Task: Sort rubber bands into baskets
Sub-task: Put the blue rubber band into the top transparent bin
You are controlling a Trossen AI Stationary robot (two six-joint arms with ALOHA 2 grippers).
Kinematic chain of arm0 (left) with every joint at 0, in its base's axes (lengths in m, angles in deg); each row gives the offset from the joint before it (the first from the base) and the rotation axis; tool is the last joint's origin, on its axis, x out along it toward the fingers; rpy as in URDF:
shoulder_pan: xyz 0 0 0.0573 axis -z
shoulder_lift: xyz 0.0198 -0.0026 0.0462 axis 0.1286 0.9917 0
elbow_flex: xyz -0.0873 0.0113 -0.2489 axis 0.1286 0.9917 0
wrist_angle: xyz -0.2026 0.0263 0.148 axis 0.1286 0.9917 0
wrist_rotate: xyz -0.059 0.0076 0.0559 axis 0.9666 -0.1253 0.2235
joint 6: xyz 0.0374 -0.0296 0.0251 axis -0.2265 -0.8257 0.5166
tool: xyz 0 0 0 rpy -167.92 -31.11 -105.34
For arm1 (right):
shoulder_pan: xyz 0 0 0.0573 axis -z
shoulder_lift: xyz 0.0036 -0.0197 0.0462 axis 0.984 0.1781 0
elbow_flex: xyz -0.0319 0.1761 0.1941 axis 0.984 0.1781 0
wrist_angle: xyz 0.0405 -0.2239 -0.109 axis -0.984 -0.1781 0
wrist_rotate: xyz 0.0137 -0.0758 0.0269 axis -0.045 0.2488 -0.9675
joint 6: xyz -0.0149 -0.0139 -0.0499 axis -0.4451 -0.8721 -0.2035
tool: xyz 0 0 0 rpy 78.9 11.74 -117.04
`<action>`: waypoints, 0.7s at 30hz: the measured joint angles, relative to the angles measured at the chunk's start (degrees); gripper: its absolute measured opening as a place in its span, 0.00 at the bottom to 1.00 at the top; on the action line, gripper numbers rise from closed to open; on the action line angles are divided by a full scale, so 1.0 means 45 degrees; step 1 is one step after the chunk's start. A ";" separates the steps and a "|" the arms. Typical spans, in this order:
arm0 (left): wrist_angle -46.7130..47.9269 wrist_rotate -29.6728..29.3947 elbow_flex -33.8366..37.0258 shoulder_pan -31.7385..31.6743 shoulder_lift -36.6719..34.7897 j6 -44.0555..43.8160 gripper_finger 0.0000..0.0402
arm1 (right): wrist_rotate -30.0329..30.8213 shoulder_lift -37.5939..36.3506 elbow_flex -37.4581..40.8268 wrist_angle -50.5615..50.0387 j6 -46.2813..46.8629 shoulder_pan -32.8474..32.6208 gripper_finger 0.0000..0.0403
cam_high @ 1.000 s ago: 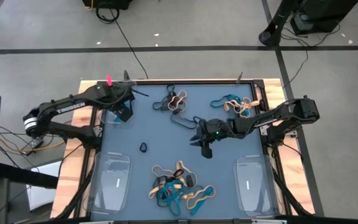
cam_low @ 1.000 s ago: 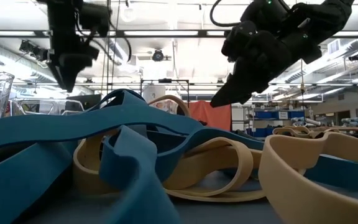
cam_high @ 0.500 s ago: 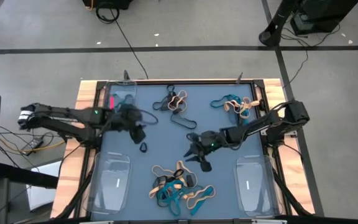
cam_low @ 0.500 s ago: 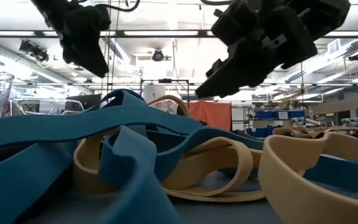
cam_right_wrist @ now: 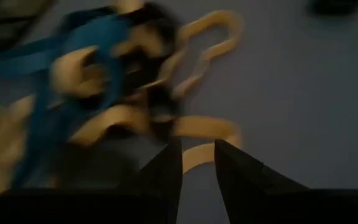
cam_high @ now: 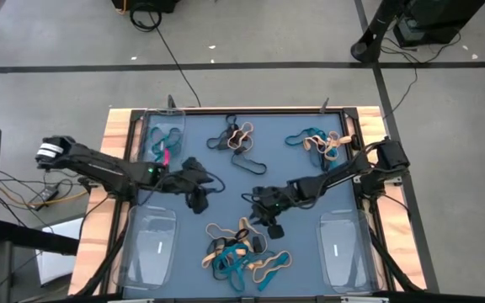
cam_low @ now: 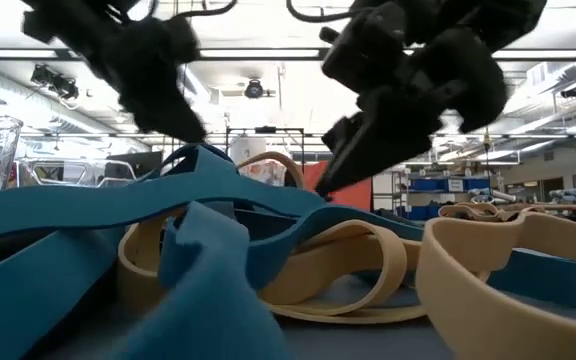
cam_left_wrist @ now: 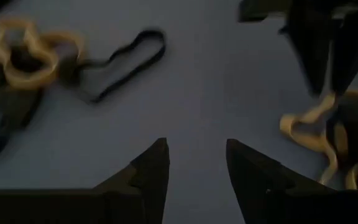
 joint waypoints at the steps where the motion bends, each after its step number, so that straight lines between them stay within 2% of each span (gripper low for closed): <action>1: -0.0128 -0.0087 0.0067 0.0055 0.0263 0.0144 0.40 | 0.0598 0.0127 -0.0081 0.0036 0.0110 0.0057 0.27; 3: -0.1371 -0.0116 0.0022 0.0118 0.0862 0.0517 0.40 | 0.1486 0.0377 -0.0102 -0.0023 0.0381 0.0189 0.26; 5: -0.1942 -0.0087 0.0040 0.0220 0.1318 0.0757 0.40 | 0.1804 0.0662 -0.0141 0.0154 0.0624 0.0253 0.26; 11: -0.3553 0.0398 -0.0006 0.0347 0.2218 0.1648 0.40 | 0.1154 0.0742 -0.0126 0.0489 0.1318 0.0217 0.26; 13: -0.3365 0.0449 0.0020 0.0401 0.2242 0.1765 0.40 | 0.0824 0.0716 -0.0187 0.0682 0.1332 0.0196 0.26; 21: -0.3398 0.0255 0.0007 0.1544 0.2415 0.0734 0.40 | 0.0547 0.0928 -0.0991 0.1534 0.1638 -0.0079 0.26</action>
